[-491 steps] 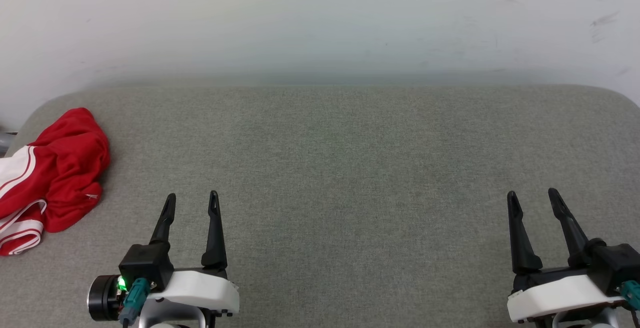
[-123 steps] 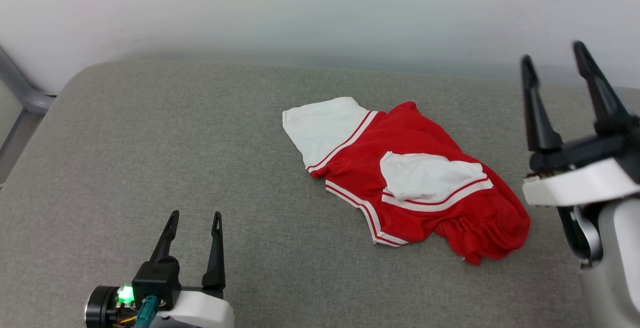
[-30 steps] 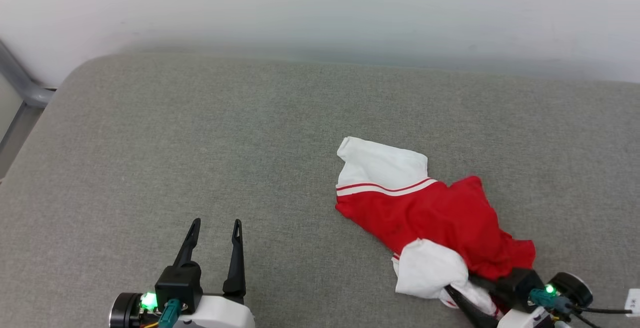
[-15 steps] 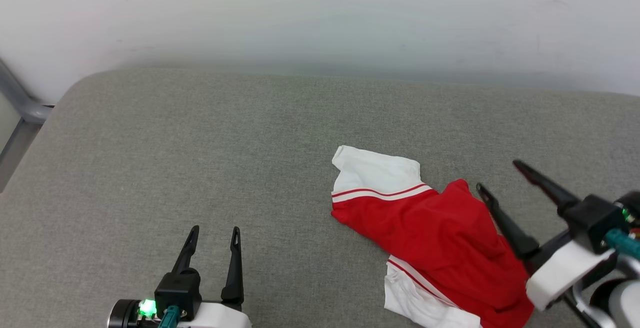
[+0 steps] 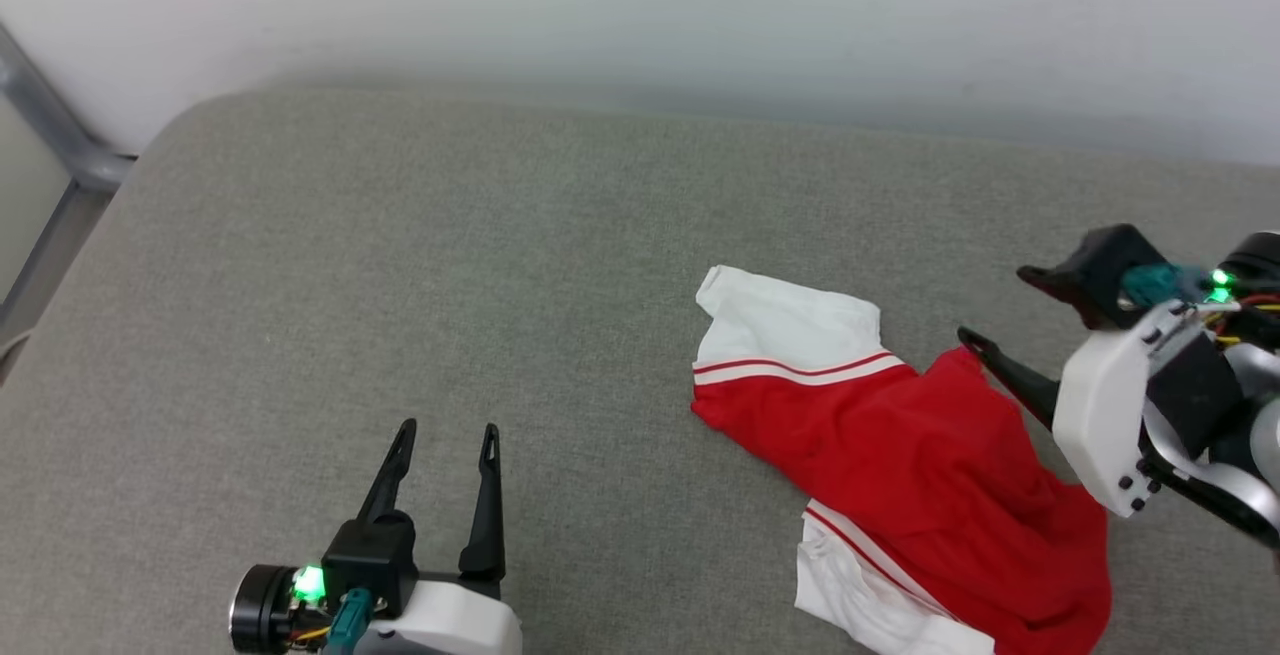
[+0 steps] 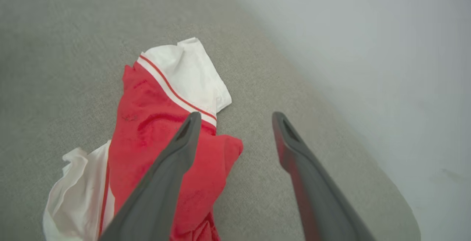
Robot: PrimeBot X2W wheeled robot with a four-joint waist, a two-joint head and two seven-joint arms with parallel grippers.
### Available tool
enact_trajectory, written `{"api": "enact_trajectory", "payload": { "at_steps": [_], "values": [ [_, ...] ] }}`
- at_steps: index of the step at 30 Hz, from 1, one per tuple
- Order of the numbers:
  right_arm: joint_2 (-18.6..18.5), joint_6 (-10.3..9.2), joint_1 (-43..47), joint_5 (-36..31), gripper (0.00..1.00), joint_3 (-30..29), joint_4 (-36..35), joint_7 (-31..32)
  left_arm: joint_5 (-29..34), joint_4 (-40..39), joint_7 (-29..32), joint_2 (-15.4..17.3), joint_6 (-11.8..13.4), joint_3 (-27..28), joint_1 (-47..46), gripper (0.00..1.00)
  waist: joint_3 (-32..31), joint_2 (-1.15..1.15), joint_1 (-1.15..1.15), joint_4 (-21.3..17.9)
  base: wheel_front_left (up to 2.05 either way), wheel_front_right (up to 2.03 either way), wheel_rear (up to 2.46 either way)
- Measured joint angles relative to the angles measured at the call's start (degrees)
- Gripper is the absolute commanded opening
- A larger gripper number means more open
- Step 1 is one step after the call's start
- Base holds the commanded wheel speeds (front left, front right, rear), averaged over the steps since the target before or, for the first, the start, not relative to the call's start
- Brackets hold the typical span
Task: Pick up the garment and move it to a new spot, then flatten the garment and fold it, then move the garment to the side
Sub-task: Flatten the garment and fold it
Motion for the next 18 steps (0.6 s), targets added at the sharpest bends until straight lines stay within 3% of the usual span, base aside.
{"api": "enact_trajectory", "payload": {
  "at_steps": [9,18],
  "values": [
    [-3.3,0.00,-15.2,11.6,1.00,15.8,7.5,18.2,-1.4,-0.9,0.0,0.0,1.2,-3.5,-4.3,1.00,5.8,0.00,0.01,3.1,0.00,0.00,0.00],
    [-1.2,0.00,-22.5,12.0,1.00,27.8,19.3,18.8,-3.3,-1.4,0.0,0.0,2.8,-6.9,-8.0,1.00,11.3,0.00,0.01,7.2,0.00,0.00,0.00]
  ]
}}
